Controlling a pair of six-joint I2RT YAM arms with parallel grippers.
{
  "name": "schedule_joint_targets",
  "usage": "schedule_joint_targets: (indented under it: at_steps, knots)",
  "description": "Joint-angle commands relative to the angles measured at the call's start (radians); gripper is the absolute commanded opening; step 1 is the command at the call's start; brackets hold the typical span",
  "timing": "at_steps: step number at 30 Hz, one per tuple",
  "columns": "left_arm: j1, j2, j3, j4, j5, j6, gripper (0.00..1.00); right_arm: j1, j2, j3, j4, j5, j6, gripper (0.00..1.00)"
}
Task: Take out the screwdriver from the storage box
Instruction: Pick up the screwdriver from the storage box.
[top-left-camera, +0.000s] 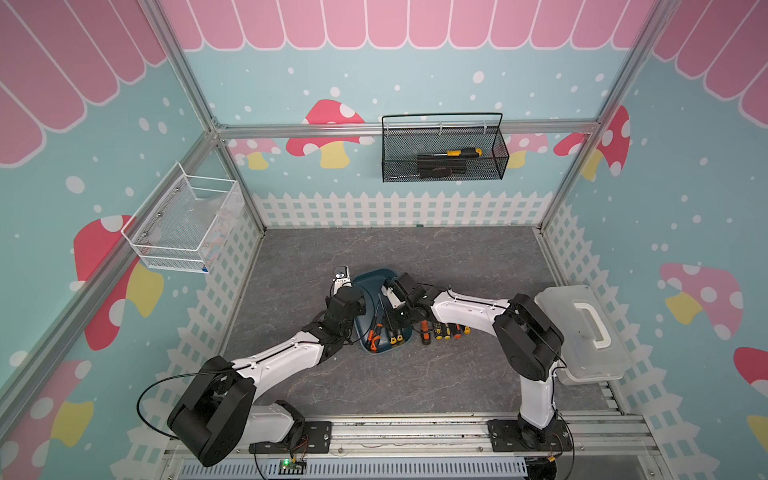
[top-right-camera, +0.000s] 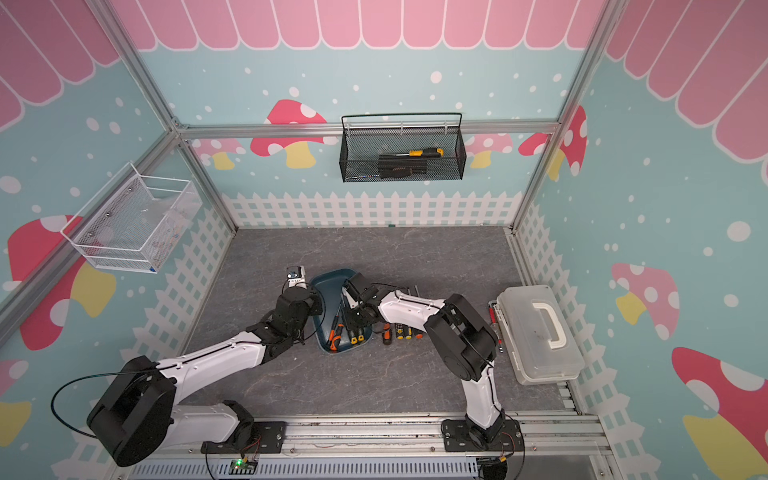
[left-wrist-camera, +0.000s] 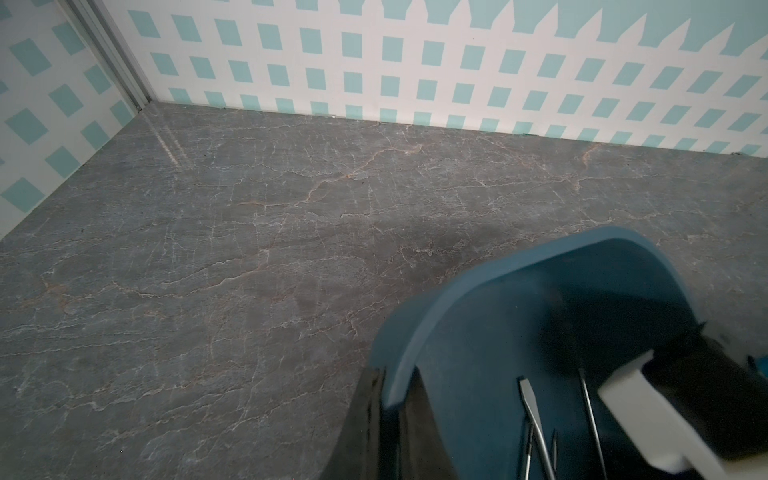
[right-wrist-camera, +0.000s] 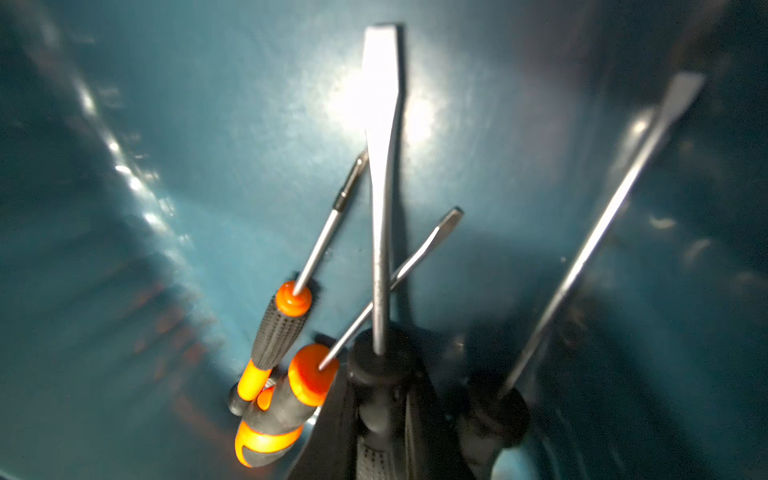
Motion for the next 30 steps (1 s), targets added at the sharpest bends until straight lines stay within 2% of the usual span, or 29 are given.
schedule_joint_targets:
  at_steps: [1, 6, 23, 30]
  knots:
    - [0.000, -0.021, -0.018, 0.000, 0.003, 0.026, 0.00, -0.027, 0.043, -0.014, -0.035, 0.055, 0.007, 0.10]
    - [0.000, -0.023, -0.017, -0.004, 0.000, 0.029, 0.00, -0.027, 0.001, -0.021, -0.035, 0.052, 0.007, 0.00]
    - [0.006, 0.005, -0.003, -0.007, -0.003, 0.033, 0.00, -0.027, -0.311, -0.193, -0.003, 0.038, 0.010, 0.00]
    - [0.007, 0.007, 0.003, -0.007, -0.002, 0.038, 0.00, -0.060, -0.430, -0.217, -0.045, 0.056, -0.066, 0.00]
